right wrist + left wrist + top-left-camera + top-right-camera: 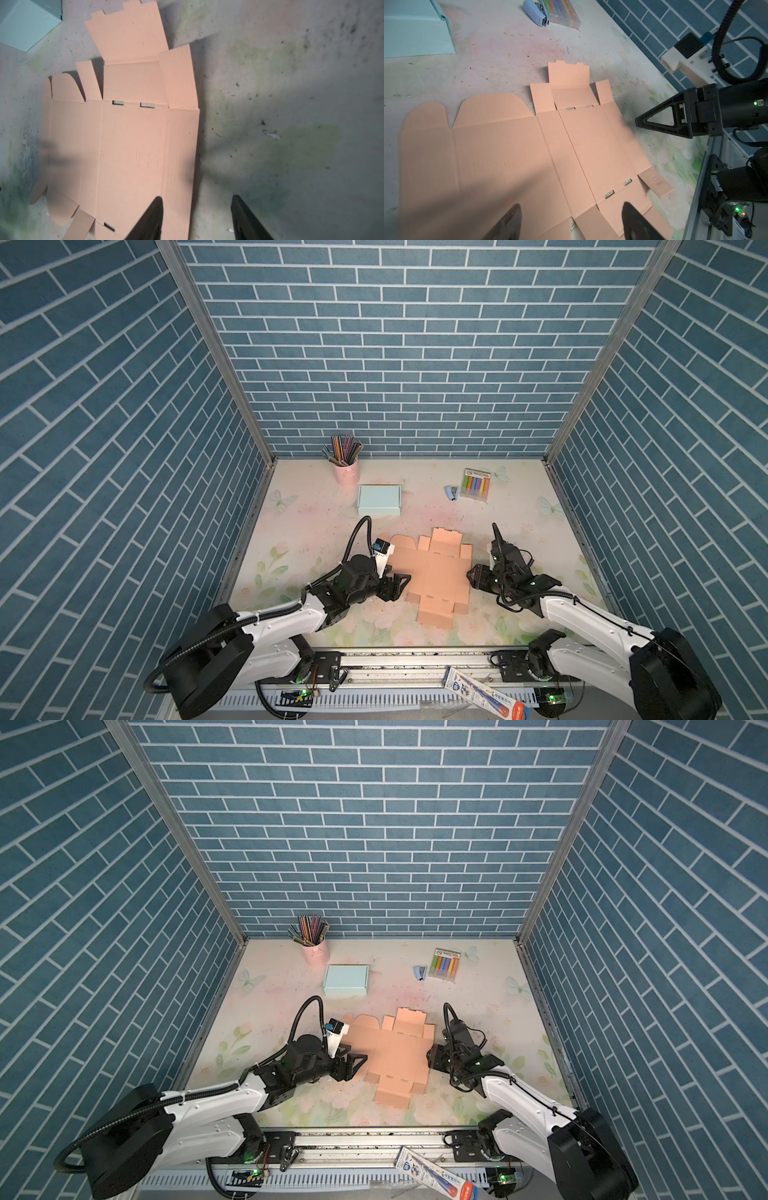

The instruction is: Fold the paper box

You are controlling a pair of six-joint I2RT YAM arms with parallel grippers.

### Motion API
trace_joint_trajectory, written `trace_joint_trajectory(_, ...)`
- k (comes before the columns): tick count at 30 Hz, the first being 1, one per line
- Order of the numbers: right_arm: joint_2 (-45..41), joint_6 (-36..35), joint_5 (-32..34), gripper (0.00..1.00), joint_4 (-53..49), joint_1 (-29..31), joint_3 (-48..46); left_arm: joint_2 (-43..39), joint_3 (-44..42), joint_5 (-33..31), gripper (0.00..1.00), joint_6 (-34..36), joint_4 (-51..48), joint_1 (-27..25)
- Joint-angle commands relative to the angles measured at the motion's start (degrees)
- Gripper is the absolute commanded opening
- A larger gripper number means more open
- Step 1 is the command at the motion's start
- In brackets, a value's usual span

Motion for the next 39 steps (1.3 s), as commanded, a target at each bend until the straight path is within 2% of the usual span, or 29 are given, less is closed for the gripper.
trace_joint_trajectory(1, 1.80, 1.71, -2.75, 0.53, 5.02, -0.35, -1.03, 1.95, 1.56, 1.45, 0.74, -0.23, 1.32, -0.54)
trace_joint_trajectory(22, 8.01, 1.44, -9.66, 0.44, 14.68, -0.93, -2.65, 11.77, 2.92, 3.18, 0.65, -3.23, 4.80, -3.04)
trace_joint_trajectory(31, 4.97, 4.84, -11.73, 0.35, 18.28, -0.92, -4.56, 15.47, 1.83, 4.32, 0.60, -4.95, 8.02, -3.64)
trace_joint_trajectory(39, 2.86, 7.50, -13.56, 0.33, 20.86, -0.92, -7.12, 16.40, 2.14, 4.55, 0.57, -4.91, 8.02, -3.66)
